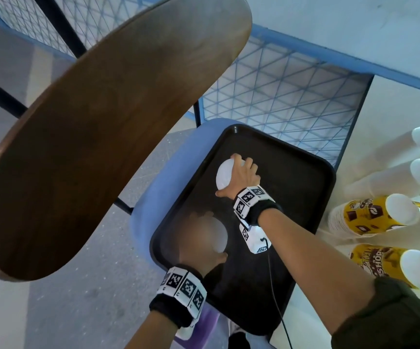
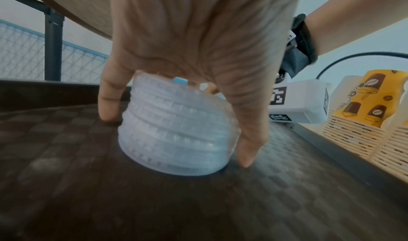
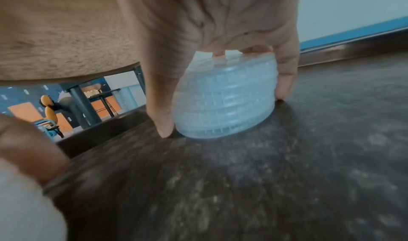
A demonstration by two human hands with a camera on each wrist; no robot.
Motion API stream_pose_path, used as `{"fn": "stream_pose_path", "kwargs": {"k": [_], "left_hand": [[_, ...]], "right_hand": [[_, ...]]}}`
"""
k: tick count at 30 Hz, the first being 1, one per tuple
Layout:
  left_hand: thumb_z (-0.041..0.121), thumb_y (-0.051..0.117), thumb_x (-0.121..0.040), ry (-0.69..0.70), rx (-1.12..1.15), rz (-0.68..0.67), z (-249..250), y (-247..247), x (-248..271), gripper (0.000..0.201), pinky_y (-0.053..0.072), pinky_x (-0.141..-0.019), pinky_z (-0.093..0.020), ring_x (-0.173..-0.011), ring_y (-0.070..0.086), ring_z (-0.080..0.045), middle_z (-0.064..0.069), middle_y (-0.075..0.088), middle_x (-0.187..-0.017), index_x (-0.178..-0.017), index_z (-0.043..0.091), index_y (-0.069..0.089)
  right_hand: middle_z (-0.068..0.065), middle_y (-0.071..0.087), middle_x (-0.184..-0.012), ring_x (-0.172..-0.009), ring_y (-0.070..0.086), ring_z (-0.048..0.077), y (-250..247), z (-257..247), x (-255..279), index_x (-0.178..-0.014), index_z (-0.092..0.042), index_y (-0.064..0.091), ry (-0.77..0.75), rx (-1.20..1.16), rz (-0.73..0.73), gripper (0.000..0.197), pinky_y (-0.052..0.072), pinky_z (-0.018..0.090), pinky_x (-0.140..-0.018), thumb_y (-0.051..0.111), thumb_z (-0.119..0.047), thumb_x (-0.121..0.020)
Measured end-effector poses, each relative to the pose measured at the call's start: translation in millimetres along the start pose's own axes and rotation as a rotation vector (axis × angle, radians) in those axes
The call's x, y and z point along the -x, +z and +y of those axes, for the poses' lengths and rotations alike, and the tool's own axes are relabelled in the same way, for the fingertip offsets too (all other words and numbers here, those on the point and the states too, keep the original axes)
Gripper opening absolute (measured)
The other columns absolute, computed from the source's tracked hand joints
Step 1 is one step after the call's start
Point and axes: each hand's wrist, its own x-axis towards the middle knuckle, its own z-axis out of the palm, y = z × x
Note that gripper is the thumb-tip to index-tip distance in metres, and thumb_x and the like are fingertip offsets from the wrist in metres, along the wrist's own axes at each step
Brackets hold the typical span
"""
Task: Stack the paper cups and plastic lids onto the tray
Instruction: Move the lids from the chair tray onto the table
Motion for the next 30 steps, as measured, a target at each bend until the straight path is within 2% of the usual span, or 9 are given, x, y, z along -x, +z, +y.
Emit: {"fn": "stream_pose_path", "kwargs": {"k": [5,10,19,30], "left_hand": [[0.044,0.078,-0.060,-0.025,-0.011,0.007,-1.7,5.8,4.2,0.102,0.043,-0.094,-0.042,-0.127,0.025,-0.026,-0.004,0.023,-0.136,-0.139,0.028,0.016],[0.044,0.077,-0.061,-0.028,-0.006,0.021,-2.8,6.2,4.4,0.099,0.041,-0.094,-0.039,-0.123,0.030,-0.026,-0.005,0.027,-0.131,-0.139,0.028,0.018],[0.045,0.077,-0.059,-0.057,0.027,0.044,-1.8,4.5,5.8,0.098,0.039,-0.093,-0.043,-0.121,0.032,-0.027,-0.005,0.029,-0.129,-0.138,0.029,0.020],[0.041,0.078,-0.057,-0.107,0.119,0.083,-13.7,1.6,15.5,0.097,0.041,-0.093,-0.045,-0.120,0.031,-0.029,-0.005,0.028,-0.127,-0.135,0.031,0.021]], "right_hand": [[0.013,0.030,-0.130,-0.122,0.033,0.031,2.3,0.1,2.7,-0.139,-0.028,0.016,0.006,0.030,-0.035,0.109,0.042,0.043,-0.090,0.085,-0.035,-0.054],[0.014,0.032,-0.128,-0.119,0.035,0.031,2.2,-0.6,4.8,-0.134,-0.025,0.024,-0.001,0.068,-0.039,0.100,0.043,0.041,-0.087,0.084,-0.032,-0.054],[0.014,0.034,-0.125,-0.115,0.039,0.031,4.3,1.7,18.7,-0.132,-0.023,0.024,-0.034,0.119,-0.018,0.101,0.042,0.041,-0.088,0.084,-0.039,-0.053],[0.013,0.033,-0.127,-0.116,0.039,0.033,5.5,7.6,38.4,-0.133,-0.025,0.024,-0.055,0.091,-0.038,0.101,0.045,0.044,-0.089,0.084,-0.038,-0.053]]}}
